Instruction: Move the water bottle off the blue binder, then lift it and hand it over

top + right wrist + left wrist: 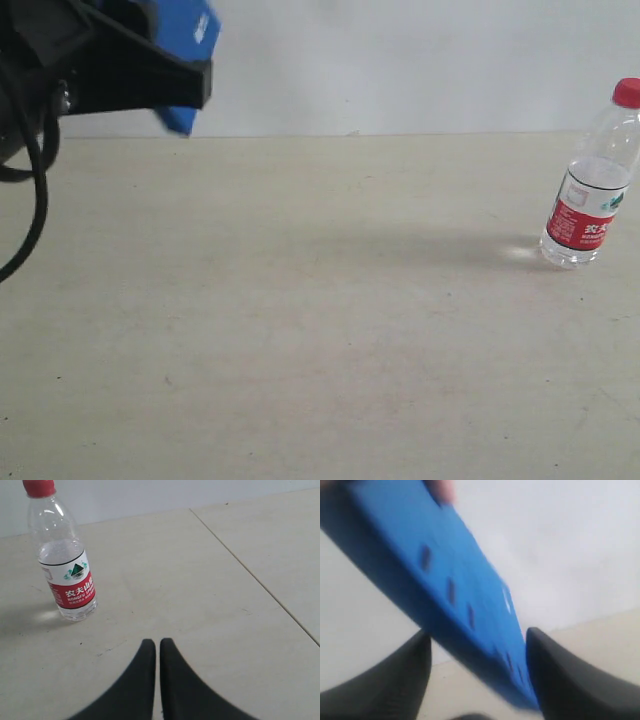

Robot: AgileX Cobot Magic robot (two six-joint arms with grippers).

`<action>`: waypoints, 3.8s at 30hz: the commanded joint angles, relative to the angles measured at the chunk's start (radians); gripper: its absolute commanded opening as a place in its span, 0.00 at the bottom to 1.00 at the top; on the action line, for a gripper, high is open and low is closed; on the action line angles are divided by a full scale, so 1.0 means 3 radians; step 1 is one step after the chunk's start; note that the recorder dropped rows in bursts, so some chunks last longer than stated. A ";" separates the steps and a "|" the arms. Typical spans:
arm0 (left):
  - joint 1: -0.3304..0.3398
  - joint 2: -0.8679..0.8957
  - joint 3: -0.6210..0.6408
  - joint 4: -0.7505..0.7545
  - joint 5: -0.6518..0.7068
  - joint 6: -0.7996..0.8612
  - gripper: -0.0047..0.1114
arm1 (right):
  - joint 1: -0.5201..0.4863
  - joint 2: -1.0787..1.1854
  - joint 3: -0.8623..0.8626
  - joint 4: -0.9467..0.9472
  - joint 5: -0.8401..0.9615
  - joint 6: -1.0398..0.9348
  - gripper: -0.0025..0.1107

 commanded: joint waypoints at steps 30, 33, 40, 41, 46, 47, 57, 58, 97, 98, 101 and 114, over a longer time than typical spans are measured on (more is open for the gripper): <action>0.2930 0.0533 0.0543 0.1078 0.1819 -0.1163 0.09 | 0.0005 -0.0011 0.0007 -0.0016 -0.0007 -0.0038 0.03; 0.3104 0.0077 0.0650 0.1588 0.1743 -0.1421 0.09 | 0.0005 -0.0011 0.0007 -0.0016 -0.0015 -0.0044 0.03; 0.3139 -0.1422 0.0792 0.1958 0.2045 -0.1159 0.09 | 0.0005 -0.0011 0.0007 -0.0016 -0.0030 -0.0044 0.03; 0.3139 -0.1649 0.0826 0.1958 0.2187 -0.1159 0.09 | 0.0005 -0.0011 0.0007 -0.0016 -0.0030 -0.0044 0.03; 0.3139 -0.2626 0.1058 0.1958 0.3086 -0.1152 0.09 | 0.0005 -0.0011 0.0007 -0.0016 -0.0030 -0.0044 0.03; 0.3139 -0.2754 0.1114 0.1965 0.3227 -0.1185 0.09 | 0.0005 -0.0011 0.0007 -0.0016 -0.0030 -0.0044 0.03; 0.3139 -0.3182 0.2209 0.1966 0.3343 -0.2522 0.09 | 0.0005 -0.0011 0.0007 0.0037 -0.0038 -0.0044 0.03; 0.3139 -0.3157 0.2322 0.1966 0.3200 -0.2656 0.09 | 0.0005 -0.0011 0.0007 0.0037 -0.0038 -0.0044 0.03; 0.3133 -0.2681 0.2615 0.2175 0.2697 -0.2839 0.09 | 0.0005 -0.0011 0.0007 0.0052 -0.0054 -0.0125 0.03; 0.3133 -0.2681 0.2615 0.2175 0.2697 -0.2839 0.09 | 0.0005 -0.0011 0.0007 0.0052 -0.0054 -0.0125 0.03; 0.3151 -0.2993 0.2621 0.2175 0.2708 -0.2839 0.09 | 0.0005 -0.0011 0.0007 0.0035 -0.0027 -0.0125 0.03; 0.3623 -0.4195 0.2657 0.2175 0.2959 -0.2839 0.09 | 0.0005 -0.0011 0.0007 0.0036 -0.0017 -0.0125 0.03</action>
